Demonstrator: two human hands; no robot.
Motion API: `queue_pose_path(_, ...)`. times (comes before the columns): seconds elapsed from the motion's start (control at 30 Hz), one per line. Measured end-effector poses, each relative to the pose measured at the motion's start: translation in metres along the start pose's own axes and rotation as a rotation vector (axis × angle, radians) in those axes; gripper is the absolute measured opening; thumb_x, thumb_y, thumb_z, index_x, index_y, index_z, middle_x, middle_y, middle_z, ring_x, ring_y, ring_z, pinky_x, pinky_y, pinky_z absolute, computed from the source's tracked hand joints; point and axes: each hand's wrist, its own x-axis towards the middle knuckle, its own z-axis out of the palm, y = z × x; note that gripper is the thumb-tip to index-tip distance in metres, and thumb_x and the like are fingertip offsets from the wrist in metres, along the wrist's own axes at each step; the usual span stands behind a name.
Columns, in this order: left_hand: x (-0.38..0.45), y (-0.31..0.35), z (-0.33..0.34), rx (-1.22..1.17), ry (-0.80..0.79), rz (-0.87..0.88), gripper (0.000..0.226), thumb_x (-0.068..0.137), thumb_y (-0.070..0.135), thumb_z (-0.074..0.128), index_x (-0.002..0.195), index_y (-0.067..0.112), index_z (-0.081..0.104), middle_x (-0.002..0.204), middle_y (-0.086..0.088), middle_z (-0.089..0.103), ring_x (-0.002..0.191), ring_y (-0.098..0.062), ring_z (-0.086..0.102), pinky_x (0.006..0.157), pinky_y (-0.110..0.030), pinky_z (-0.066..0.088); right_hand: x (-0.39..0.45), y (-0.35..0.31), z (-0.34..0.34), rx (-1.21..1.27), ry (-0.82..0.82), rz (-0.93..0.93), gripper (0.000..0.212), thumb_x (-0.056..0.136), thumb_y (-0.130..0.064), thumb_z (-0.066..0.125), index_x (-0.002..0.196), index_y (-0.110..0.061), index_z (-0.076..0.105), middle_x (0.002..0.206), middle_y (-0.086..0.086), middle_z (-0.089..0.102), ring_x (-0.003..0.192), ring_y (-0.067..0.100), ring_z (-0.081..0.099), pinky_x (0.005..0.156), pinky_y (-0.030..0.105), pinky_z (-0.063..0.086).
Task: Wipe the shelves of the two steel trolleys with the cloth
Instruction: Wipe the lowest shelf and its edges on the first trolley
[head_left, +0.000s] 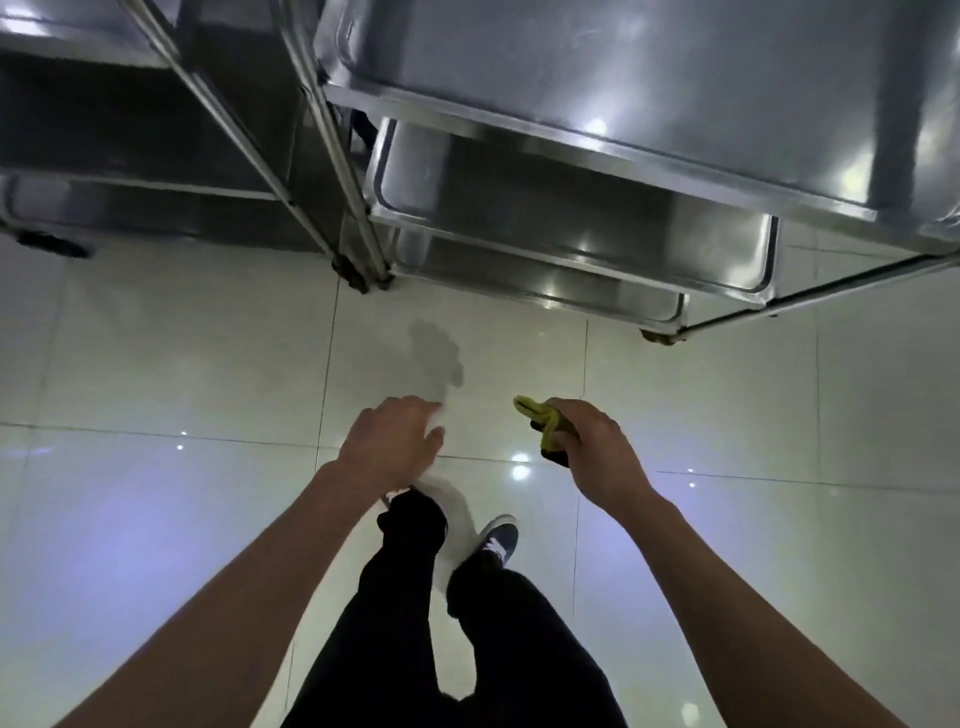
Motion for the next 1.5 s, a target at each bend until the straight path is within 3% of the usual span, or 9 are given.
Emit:
queue_pose_path(0.23, -0.004, -0.032, 0.029, -0.01, 0.017, 0.023, 0.047, 0.104, 0.038, 0.043, 0.15, 0.026, 0.044, 0.151, 0.003, 0.048, 0.137, -0.02, 0.044, 0.111, -0.039, 0.036, 0.004, -0.003, 0.047, 0.14, 0.06, 0.014, 0.013, 0.081, 0.0, 0.04, 0.087, -0.006, 0.051, 0.091, 0.017, 0.058, 0.097, 0.038, 0.062, 0.074, 0.058, 0.055)
queue_pose_path(0.37, 0.015, -0.063, 0.045, -0.013, 0.046, 0.028, 0.048, 0.104, 0.039, 0.043, 0.15, 0.028, 0.044, 0.151, 0.006, 0.048, 0.137, -0.018, 0.045, 0.111, -0.039, 0.038, 0.027, 0.004, 0.076, 0.129, 0.047, 0.002, 0.018, 0.079, 0.003, 0.041, 0.085, -0.011, 0.05, 0.088, 0.011, 0.058, 0.097, 0.037, 0.063, 0.076, 0.057, 0.056)
queue_pose_path(0.53, 0.086, -0.114, 0.055, -0.028, 0.1, 0.078, 0.047, 0.103, 0.04, 0.045, 0.149, 0.03, 0.046, 0.149, 0.007, 0.05, 0.135, -0.018, 0.047, 0.109, -0.037, 0.038, 0.094, 0.022, 0.129, 0.156, 0.065, 0.02, 0.018, 0.077, -0.007, 0.04, 0.089, -0.01, 0.053, 0.092, 0.014, 0.06, 0.092, 0.04, 0.061, 0.076, 0.064, 0.055)
queue_pose_path(0.8, 0.224, -0.178, 0.077, -0.006, 0.158, 0.212, 0.047, 0.103, 0.038, 0.046, 0.149, 0.032, 0.043, 0.14, 0.001, 0.057, 0.124, -0.022, 0.054, 0.099, -0.036, 0.045, 0.222, 0.054, 0.214, 0.205, 0.254, 0.007, 0.039, 0.095, 0.003, 0.045, 0.108, -0.031, 0.06, 0.111, -0.002, 0.062, 0.112, 0.028, 0.062, 0.089, 0.055, 0.055)
queue_pose_path(0.97, 0.303, -0.203, 0.108, 0.071, 0.17, 0.237, 0.036, 0.101, 0.037, 0.046, 0.135, 0.028, 0.055, 0.13, -0.001, 0.06, 0.118, -0.023, 0.055, 0.095, -0.038, 0.048, 0.303, 0.084, 0.254, 0.219, 0.357, -0.04, 0.037, 0.098, -0.002, 0.049, 0.124, -0.026, 0.06, 0.122, -0.001, 0.064, 0.114, 0.023, 0.065, 0.094, 0.048, 0.053)
queue_pose_path(1.13, 0.39, -0.225, 0.139, 0.099, 0.263, 0.288, 0.043, 0.1, 0.036, 0.049, 0.143, 0.027, 0.051, 0.138, 0.001, 0.057, 0.125, -0.021, 0.052, 0.101, -0.04, 0.045, 0.384, 0.12, 0.268, 0.219, 0.464, -0.037, 0.035, 0.095, -0.003, 0.052, 0.118, -0.027, 0.064, 0.102, -0.013, 0.067, 0.09, -0.005, 0.064, 0.079, 0.031, 0.057)
queue_pose_path(1.27, 0.457, -0.229, 0.141, 0.122, 0.345, 0.295, 0.051, 0.099, 0.036, 0.053, 0.148, 0.023, 0.047, 0.146, -0.003, 0.054, 0.132, -0.024, 0.051, 0.108, -0.041, 0.043, 0.44, 0.134, 0.259, 0.302, 0.616, -0.064, 0.032, 0.094, -0.004, 0.056, 0.112, -0.028, 0.067, 0.085, -0.026, 0.064, 0.08, -0.015, 0.059, 0.064, 0.003, 0.041)
queue_pose_path(1.4, 0.516, -0.223, 0.129, 0.112, 0.408, 0.325, 0.049, 0.098, 0.037, 0.05, 0.147, 0.028, 0.047, 0.147, 0.0, 0.052, 0.135, -0.023, 0.048, 0.111, -0.04, 0.04, 0.505, 0.137, 0.242, 0.275, 0.735, -0.075, 0.018, 0.098, -0.012, 0.055, 0.112, -0.015, 0.066, 0.091, -0.007, 0.067, 0.084, 0.001, 0.061, 0.07, 0.016, 0.043)
queue_pose_path(1.5, 0.547, -0.223, 0.123, 0.065, 0.466, 0.367, 0.049, 0.098, 0.033, 0.052, 0.146, 0.024, 0.049, 0.146, -0.002, 0.053, 0.134, -0.023, 0.048, 0.109, -0.044, 0.041, 0.552, 0.141, 0.239, 0.121, 0.732, -0.136, 0.025, 0.101, -0.014, 0.053, 0.123, -0.009, 0.064, 0.111, 0.01, 0.066, 0.1, 0.022, 0.062, 0.082, 0.033, 0.05)
